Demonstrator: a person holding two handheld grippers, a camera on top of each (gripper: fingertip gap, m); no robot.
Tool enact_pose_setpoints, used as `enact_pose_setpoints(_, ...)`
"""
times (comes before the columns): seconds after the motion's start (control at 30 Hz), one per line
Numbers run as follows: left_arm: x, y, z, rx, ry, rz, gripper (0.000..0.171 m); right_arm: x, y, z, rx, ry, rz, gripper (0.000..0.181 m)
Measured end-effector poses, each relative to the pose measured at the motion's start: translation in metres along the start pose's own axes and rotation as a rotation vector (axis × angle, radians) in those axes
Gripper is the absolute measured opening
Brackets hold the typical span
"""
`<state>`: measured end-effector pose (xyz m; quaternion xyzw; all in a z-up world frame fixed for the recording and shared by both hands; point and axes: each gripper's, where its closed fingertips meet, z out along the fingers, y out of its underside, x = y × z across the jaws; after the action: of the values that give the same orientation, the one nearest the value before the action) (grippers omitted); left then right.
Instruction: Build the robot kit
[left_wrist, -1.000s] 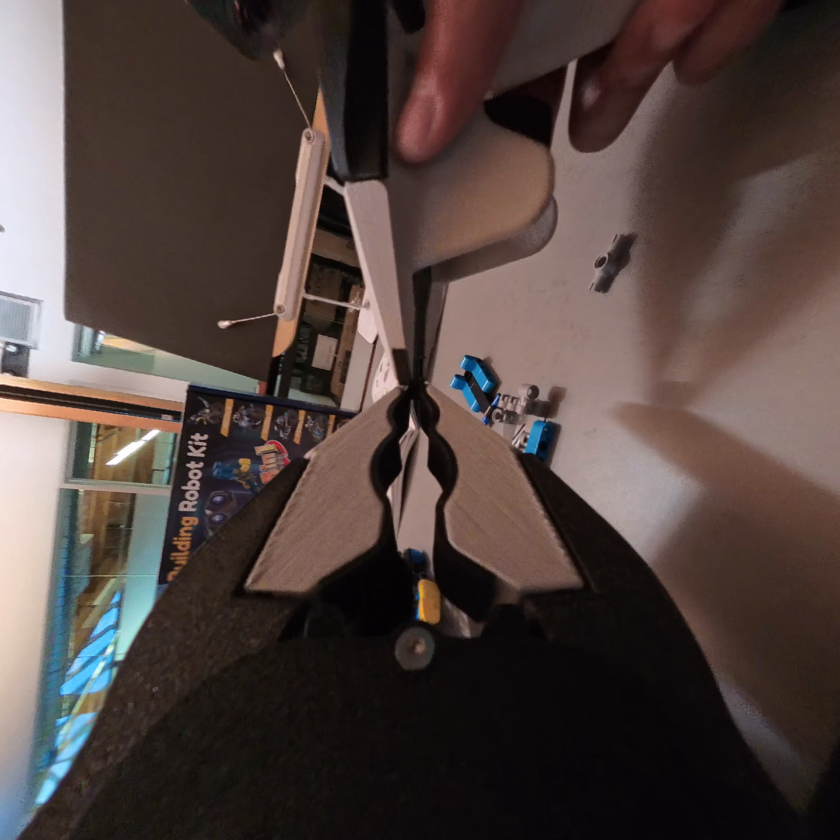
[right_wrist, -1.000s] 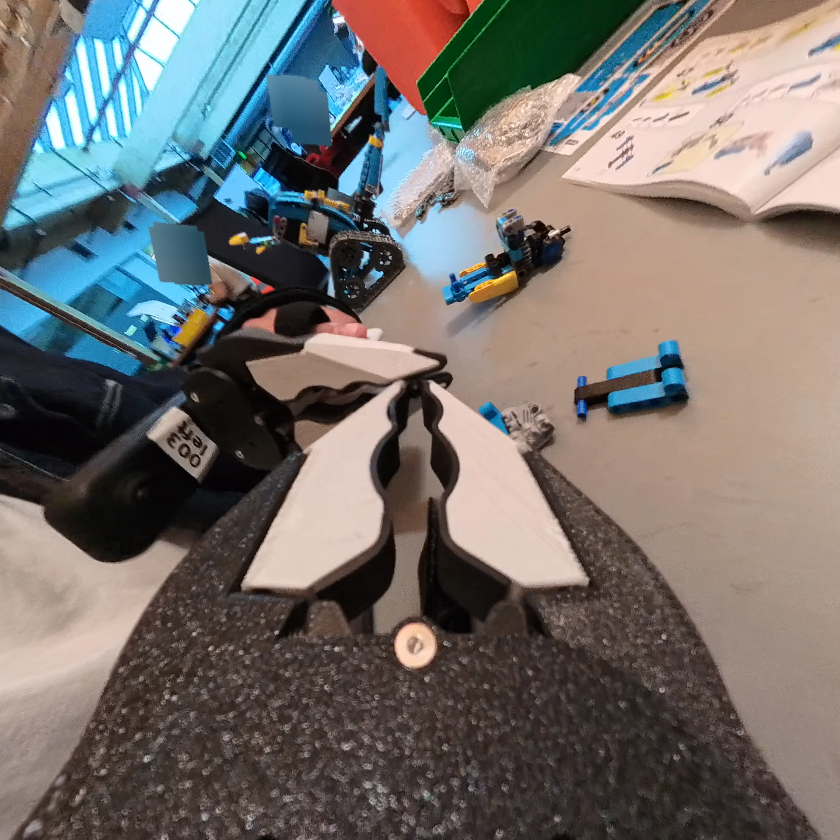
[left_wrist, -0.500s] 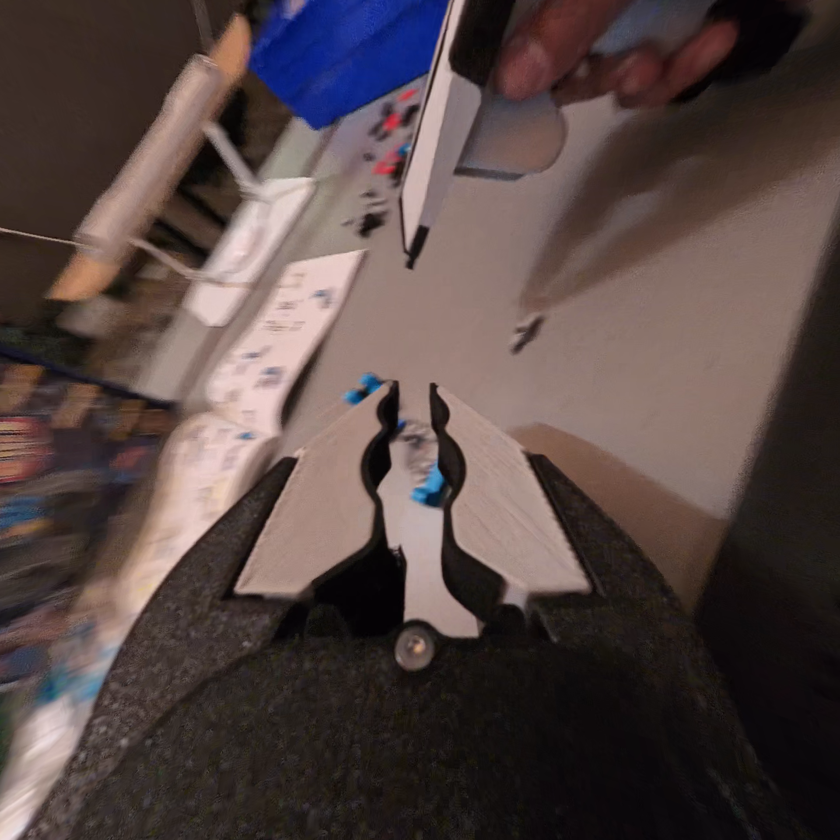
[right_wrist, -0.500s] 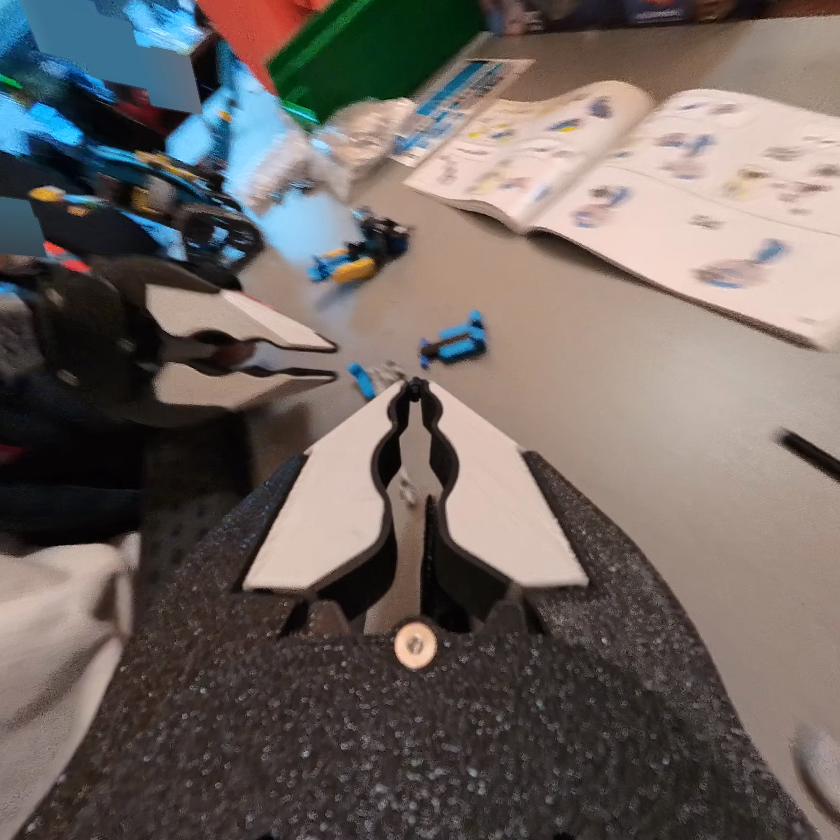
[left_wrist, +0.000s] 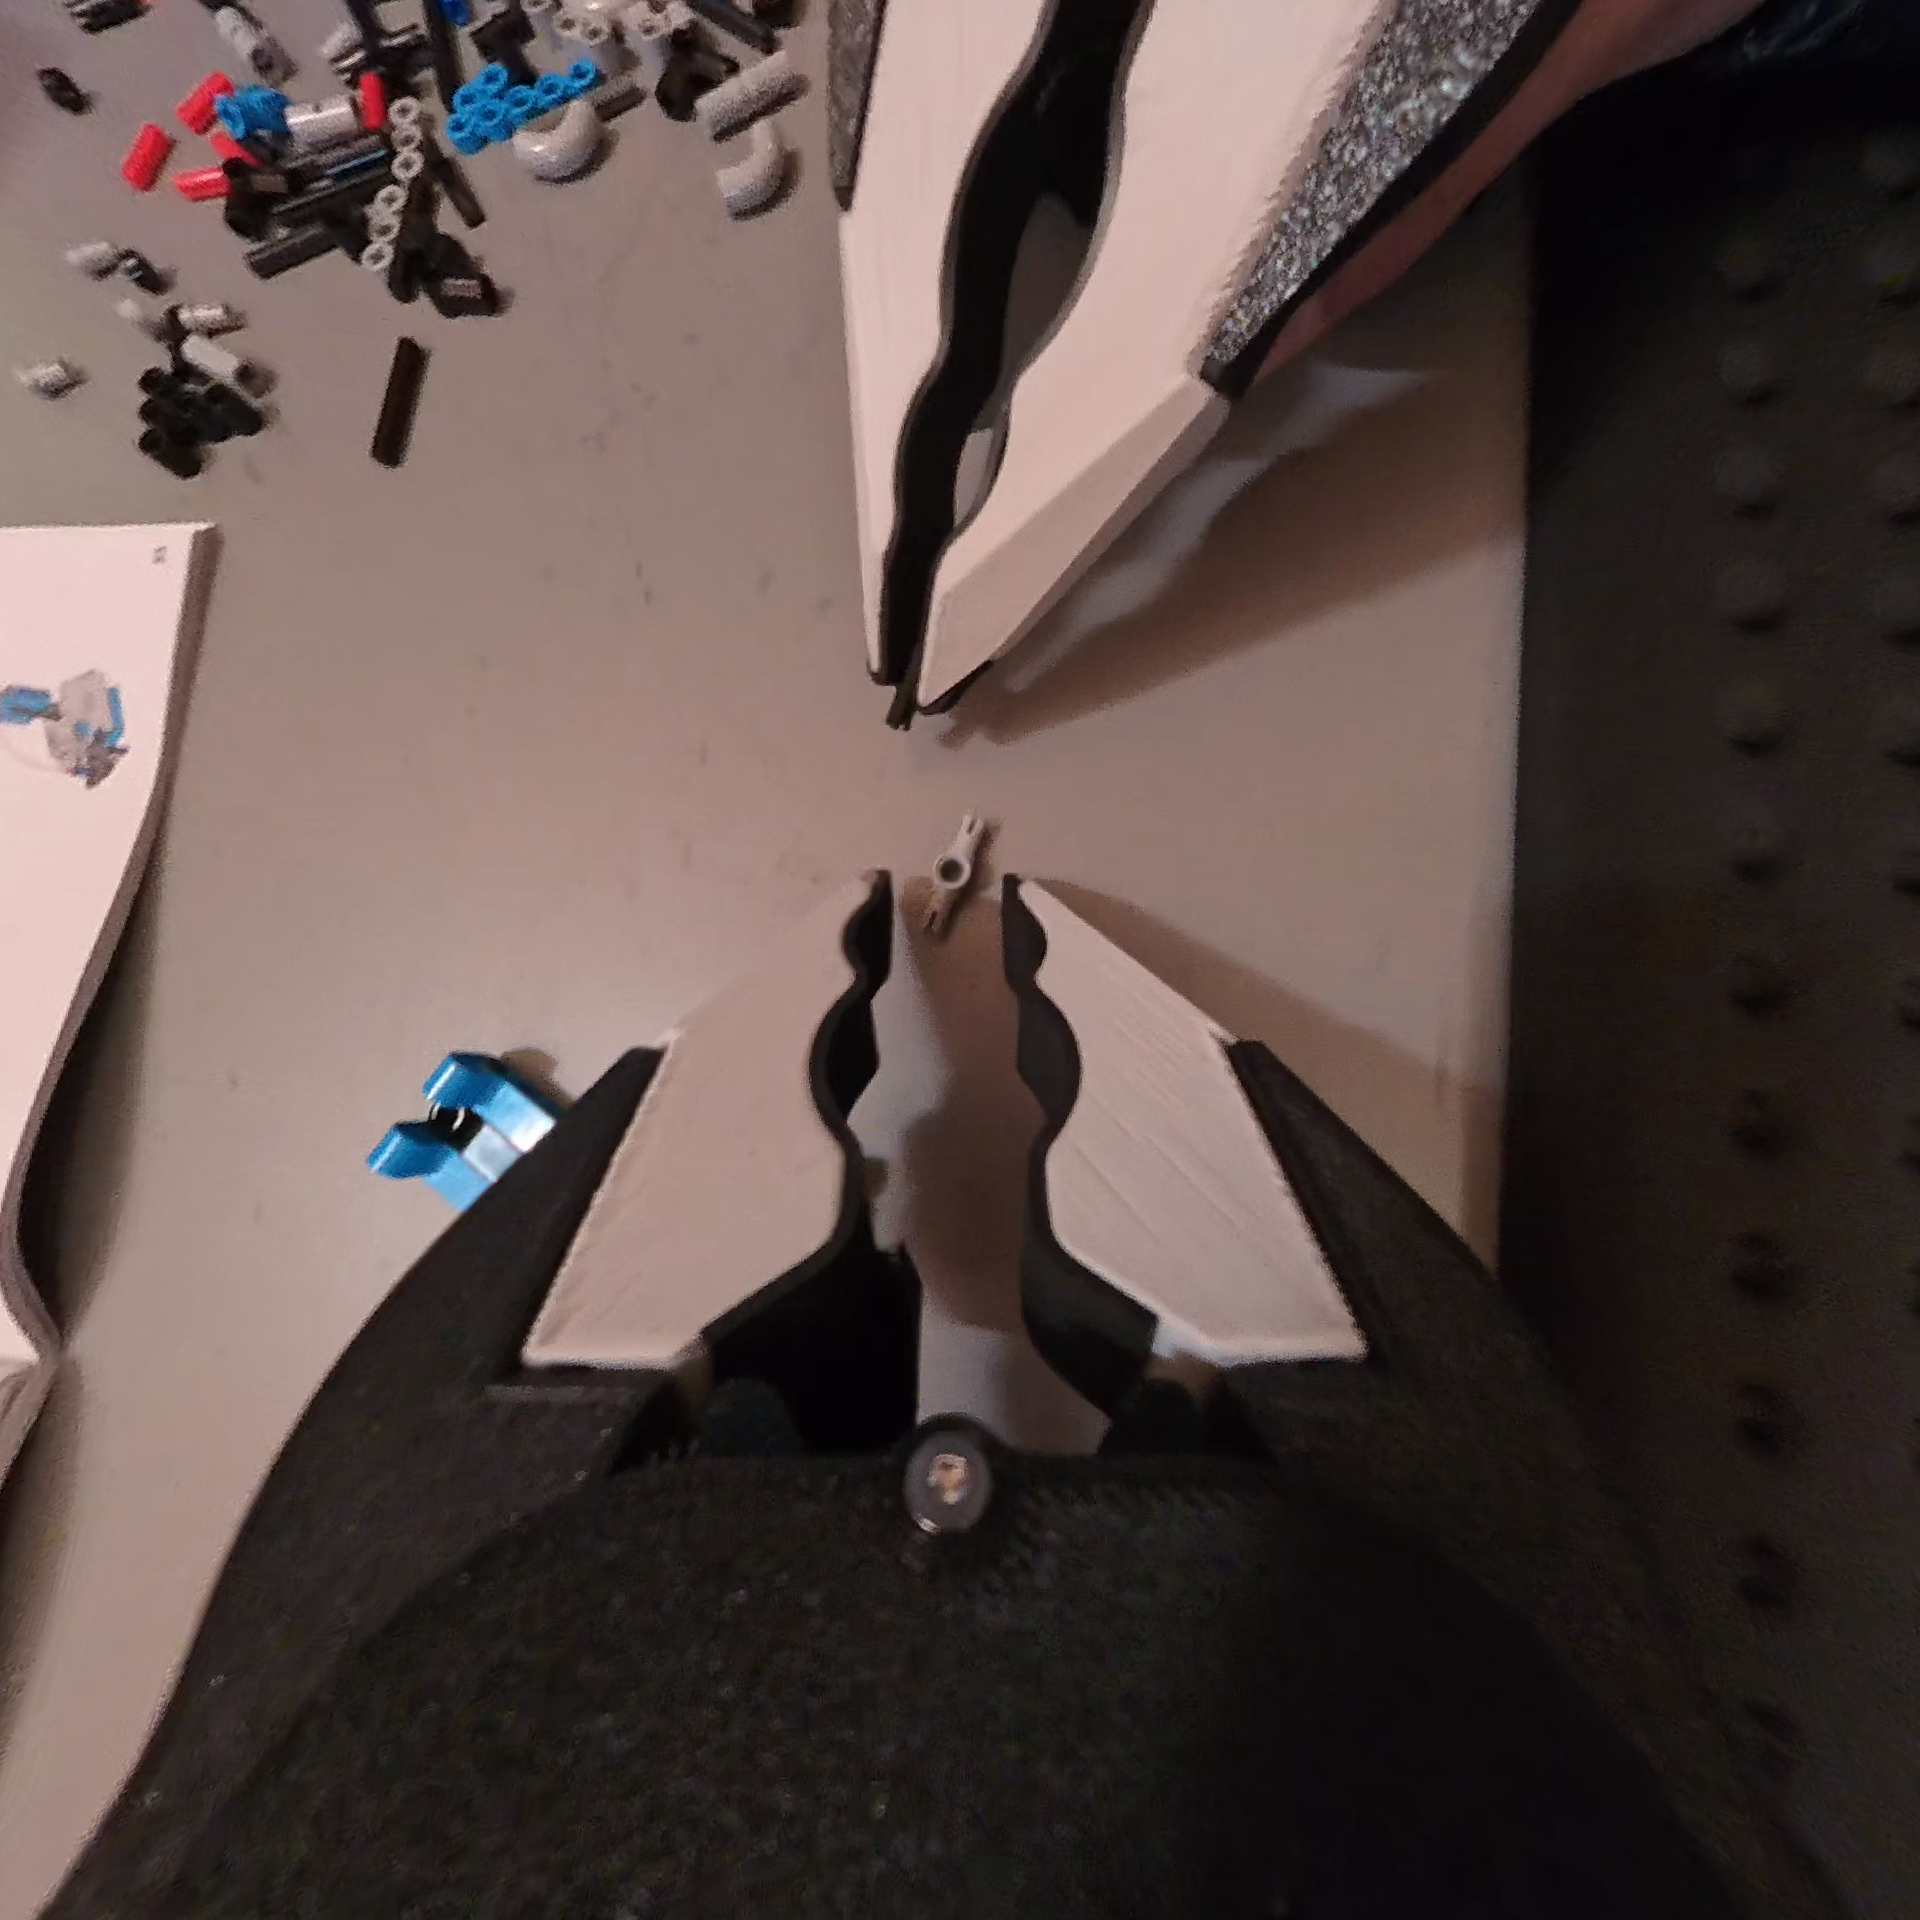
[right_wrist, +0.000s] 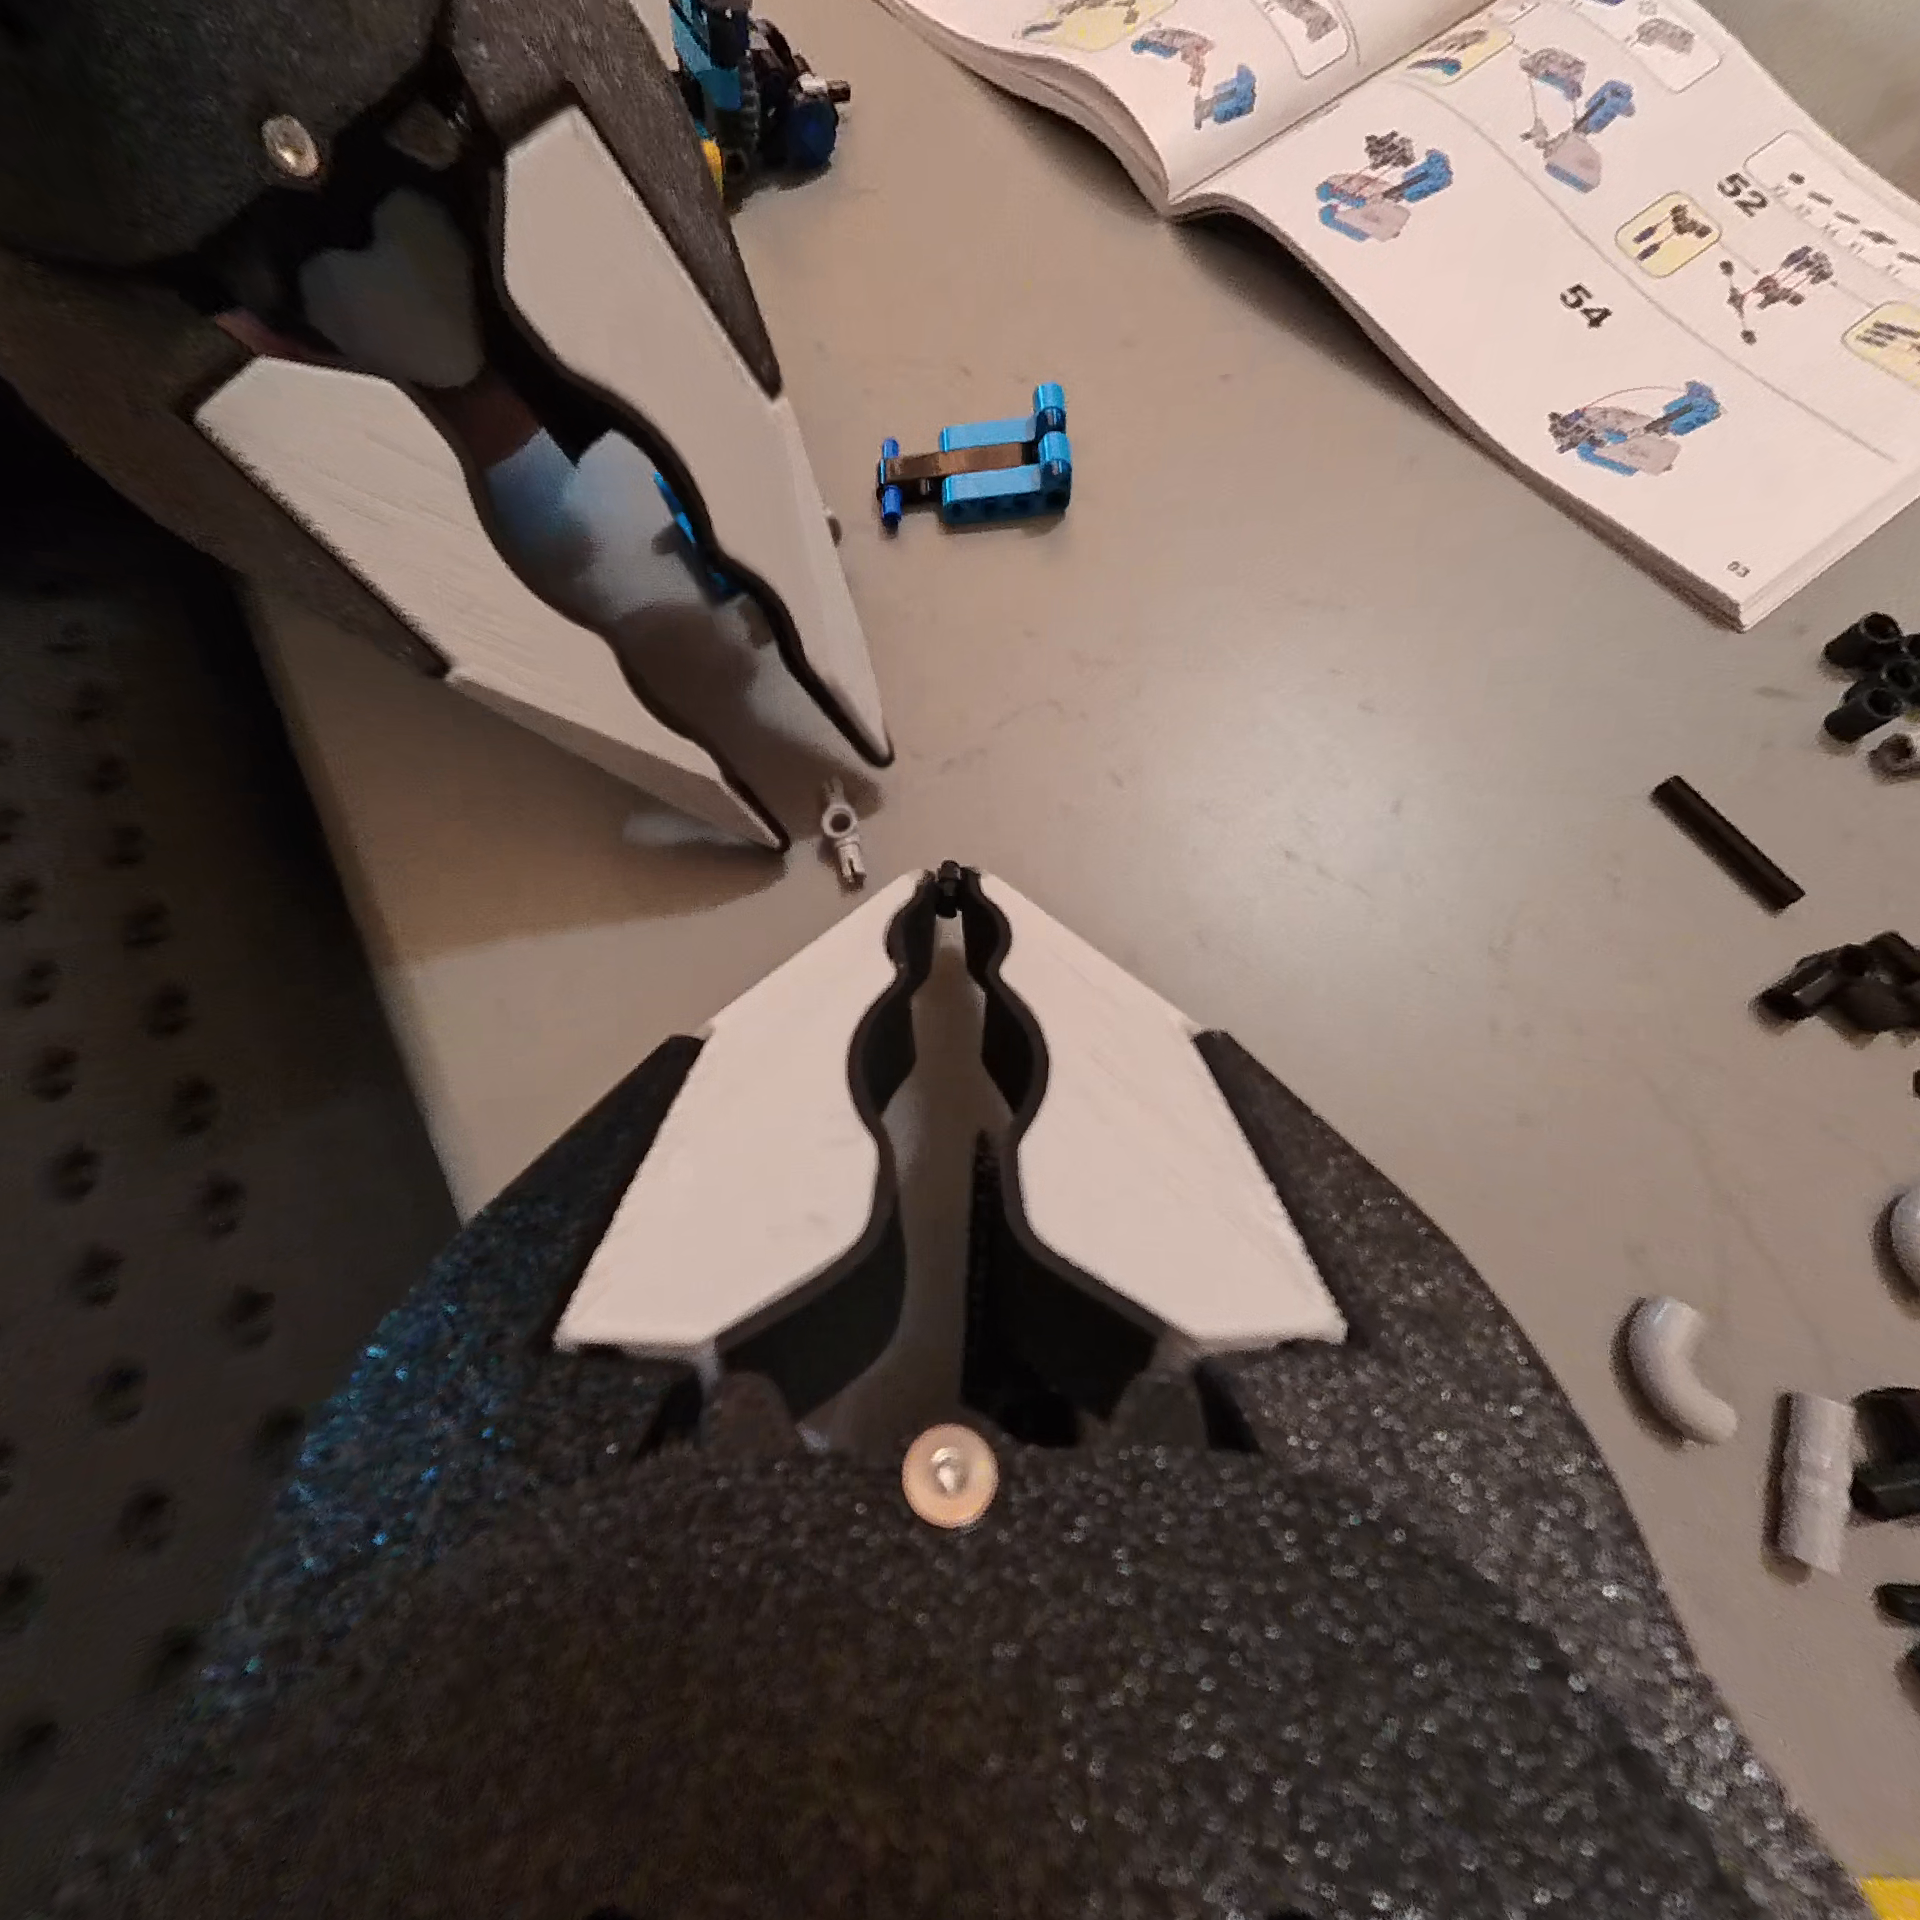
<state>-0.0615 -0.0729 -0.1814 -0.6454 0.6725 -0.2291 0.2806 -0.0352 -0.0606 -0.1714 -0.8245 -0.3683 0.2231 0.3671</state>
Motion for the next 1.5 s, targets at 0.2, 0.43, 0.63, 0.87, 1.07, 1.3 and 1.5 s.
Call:
enact_pose_setpoints(0.2,0.0,0.0,0.007,-0.039,0.028,0.003,0.007,0.001,-0.007,-0.006,0.054,-0.039,0.05,0.004)
enact_pose_setpoints(0.43,-0.011,-0.024,-0.008,0.093,-0.024,-0.098,0.007,0.007,-0.016,-0.015,0.125,-0.049,0.1,0.004)
enact_pose_setpoints(0.63,-0.04,-0.067,-0.085,0.644,0.04,-0.445,0.007,0.002,-0.067,-0.038,0.352,-0.214,0.237,0.004)
enact_pose_setpoints(0.87,-0.062,-0.078,-0.154,1.092,0.248,-0.669,0.007,-0.01,-0.161,-0.033,0.406,-0.455,0.122,0.003)
enact_pose_setpoints(1.07,-0.078,-0.069,-0.166,1.192,0.326,-0.811,0.007,-0.016,-0.17,-0.02,0.617,-0.52,0.252,0.003)
enact_pose_setpoints(1.3,-0.08,-0.067,-0.158,1.225,0.492,-0.951,0.006,-0.015,-0.178,-0.029,0.713,-0.17,-0.151,0.004)
enact_pose_setpoints(1.5,-0.074,-0.072,-0.157,1.23,0.573,-0.964,0.006,-0.022,-0.175,-0.028,0.683,-0.092,-0.288,0.004)
